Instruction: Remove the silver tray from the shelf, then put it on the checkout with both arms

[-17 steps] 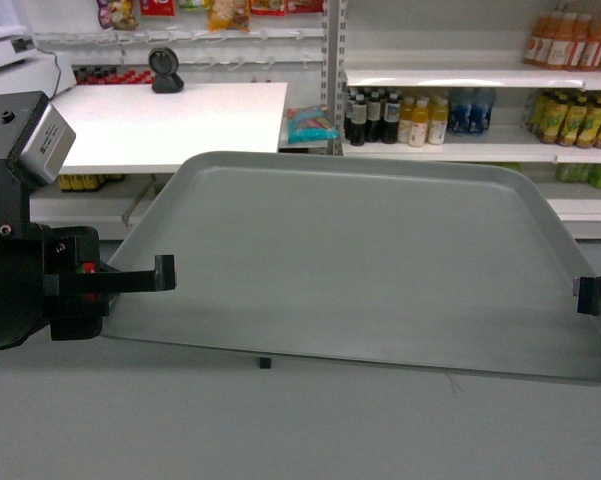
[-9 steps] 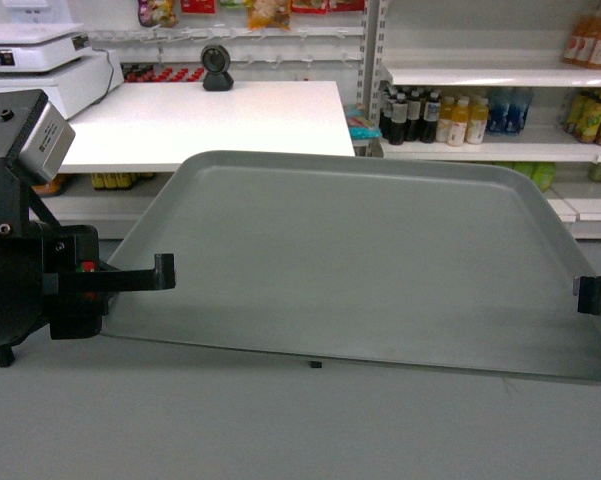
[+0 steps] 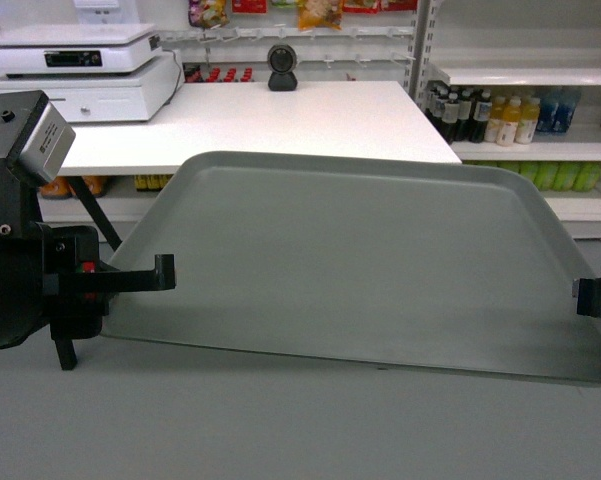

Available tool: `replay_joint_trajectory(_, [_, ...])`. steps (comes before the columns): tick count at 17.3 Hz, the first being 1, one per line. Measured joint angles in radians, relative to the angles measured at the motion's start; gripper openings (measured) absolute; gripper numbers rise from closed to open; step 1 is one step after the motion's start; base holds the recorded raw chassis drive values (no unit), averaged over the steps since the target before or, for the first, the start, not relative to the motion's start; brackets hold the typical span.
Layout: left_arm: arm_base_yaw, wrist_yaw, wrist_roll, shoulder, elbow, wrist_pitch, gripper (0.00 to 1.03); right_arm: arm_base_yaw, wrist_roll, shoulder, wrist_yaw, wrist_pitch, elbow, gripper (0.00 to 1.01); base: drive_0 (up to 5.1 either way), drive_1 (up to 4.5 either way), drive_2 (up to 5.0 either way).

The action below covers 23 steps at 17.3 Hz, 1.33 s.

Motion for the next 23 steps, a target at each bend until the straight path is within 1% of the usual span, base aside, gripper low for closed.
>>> replay_joint_trajectory(3, [0.000,0.000,0.000,0.000,0.000,0.000,0.03,0.000,0.000,0.000,0.000,0.001,0.000,0.03,-4.8,2.89,2.2])
replay_joint_trajectory(7, [0.007,0.000,0.002,0.000,0.000,-0.006,0.03,0.007,0.003,0.000,-0.001,0.004,0.000,0.03,0.0,0.00,0.0])
replay_joint_trajectory(18, [0.005,0.000,0.006,0.000,0.000,0.000,0.03,0.005,0.003,0.000,0.000,0.001,0.000,0.03,0.0,0.00,0.0])
replay_joint_trajectory(23, [0.005,0.000,0.006,-0.002,0.000,-0.006,0.03,0.005,0.004,0.000,0.000,-0.002,0.000,0.03,0.0,4.33,-4.3])
